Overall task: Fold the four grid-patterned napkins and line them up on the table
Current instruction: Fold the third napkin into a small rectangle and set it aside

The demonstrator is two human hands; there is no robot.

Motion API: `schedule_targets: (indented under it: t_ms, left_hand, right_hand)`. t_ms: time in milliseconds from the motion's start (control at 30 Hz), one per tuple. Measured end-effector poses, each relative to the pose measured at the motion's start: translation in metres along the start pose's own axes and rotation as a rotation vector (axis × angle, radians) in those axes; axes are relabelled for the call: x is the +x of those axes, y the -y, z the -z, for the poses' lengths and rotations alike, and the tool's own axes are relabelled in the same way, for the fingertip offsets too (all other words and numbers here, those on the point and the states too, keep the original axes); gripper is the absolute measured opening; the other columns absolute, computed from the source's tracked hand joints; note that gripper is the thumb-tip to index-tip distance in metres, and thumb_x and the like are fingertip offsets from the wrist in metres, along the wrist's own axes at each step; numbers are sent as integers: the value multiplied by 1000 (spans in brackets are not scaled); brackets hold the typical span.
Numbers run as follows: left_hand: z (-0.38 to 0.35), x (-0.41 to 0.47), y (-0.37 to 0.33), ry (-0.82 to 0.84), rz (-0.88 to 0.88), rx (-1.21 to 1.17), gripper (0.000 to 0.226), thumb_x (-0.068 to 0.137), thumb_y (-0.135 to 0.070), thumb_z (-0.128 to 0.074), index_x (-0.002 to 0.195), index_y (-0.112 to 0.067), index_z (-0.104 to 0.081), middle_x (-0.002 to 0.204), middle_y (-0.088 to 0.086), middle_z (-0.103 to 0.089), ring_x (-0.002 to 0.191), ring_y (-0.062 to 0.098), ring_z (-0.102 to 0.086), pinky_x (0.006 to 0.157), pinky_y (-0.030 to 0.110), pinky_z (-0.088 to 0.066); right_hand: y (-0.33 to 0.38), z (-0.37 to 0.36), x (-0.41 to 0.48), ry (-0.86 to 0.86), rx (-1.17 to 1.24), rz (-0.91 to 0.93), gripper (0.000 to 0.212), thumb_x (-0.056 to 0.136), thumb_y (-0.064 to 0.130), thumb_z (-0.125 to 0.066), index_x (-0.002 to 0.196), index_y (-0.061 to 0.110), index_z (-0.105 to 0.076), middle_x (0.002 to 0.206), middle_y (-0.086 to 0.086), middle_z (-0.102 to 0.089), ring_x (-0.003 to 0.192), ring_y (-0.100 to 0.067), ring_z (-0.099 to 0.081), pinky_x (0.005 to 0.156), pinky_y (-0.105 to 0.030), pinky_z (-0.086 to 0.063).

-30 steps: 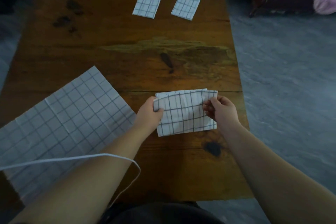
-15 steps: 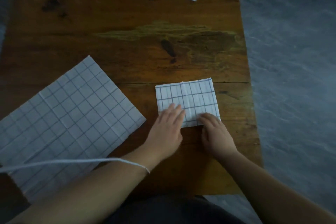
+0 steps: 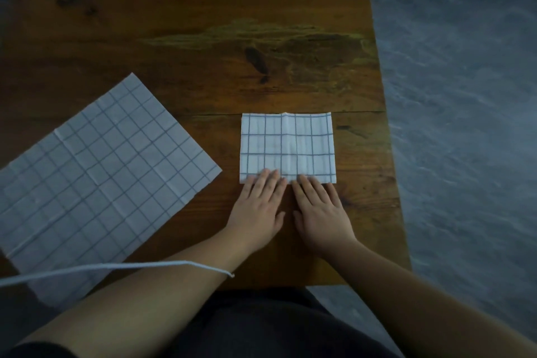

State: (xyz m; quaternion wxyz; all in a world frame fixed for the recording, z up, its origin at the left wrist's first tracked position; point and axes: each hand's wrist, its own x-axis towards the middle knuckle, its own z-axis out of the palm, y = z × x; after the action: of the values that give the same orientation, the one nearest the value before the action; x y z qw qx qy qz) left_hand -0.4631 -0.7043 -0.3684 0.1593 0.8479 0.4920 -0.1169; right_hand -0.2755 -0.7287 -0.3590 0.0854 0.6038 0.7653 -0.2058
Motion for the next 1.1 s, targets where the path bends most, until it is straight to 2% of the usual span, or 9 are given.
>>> schedule_targets:
  t_ms: [167,300,467,567,767,867,967,1100]
  left_hand:
    - [-5,-17,-3,-14,35,-24,73,101,-48,-36,161,-17,-9,169,8,-9,156,27,0,125,47,0]
    - [-3,-17,-8,-33,26,-6,72,102,-48,-33,161,-17,-7,169,8,-7,156,26,3,125,47,3]
    - [-4,-14,2,-2,44,-1,66,104,-49,-25,162,-23,-6,170,3,-5,156,23,3,125,48,1]
    - [-6,-27,16,-6,105,-27,66,104,-51,-21,162,-23,-5,169,3,-3,156,21,5,125,49,-2]
    - [0,-49,24,36,166,-62,67,105,-52,-18,158,-22,10,167,3,11,154,20,17,126,47,4]
    - [8,-35,6,6,109,-68,68,105,-51,-20,158,-20,9,168,5,10,154,21,17,126,45,5]
    - [12,-16,-9,21,67,-76,70,105,-49,-25,160,-18,5,168,5,10,153,20,18,125,43,7]
    - [5,-15,-1,49,76,-66,71,105,-50,-25,161,-18,5,169,4,9,154,20,18,125,41,8]
  right_hand:
    - [12,-1,-12,9,10,19,63,105,43,-24,162,18,-18,170,-4,-16,157,-20,-6,127,-48,-3]
    - [9,1,-9,18,15,63,64,104,44,-17,163,20,-8,170,-1,-3,157,-17,6,124,-41,9]
    - [-13,-2,-11,4,-3,12,66,102,47,-18,164,23,-13,171,2,-11,157,-16,0,127,-47,-1]
    - [-29,-4,-27,5,2,-65,65,104,48,-19,164,24,-10,171,4,-7,157,-14,3,126,-47,2]
    - [-23,3,-36,-1,76,-171,67,106,45,-23,163,18,0,171,-1,2,156,-16,11,127,-43,4]
    - [0,6,-24,-29,94,-89,66,105,44,-20,163,16,-5,170,-4,-1,156,-18,7,127,-42,2]
    - [20,4,-12,16,97,0,64,104,42,-18,162,19,-2,170,-3,1,156,-17,9,127,-41,1]
    - [9,1,-8,43,75,-11,69,101,46,-14,163,18,-4,171,-2,0,156,-15,8,127,-37,2]
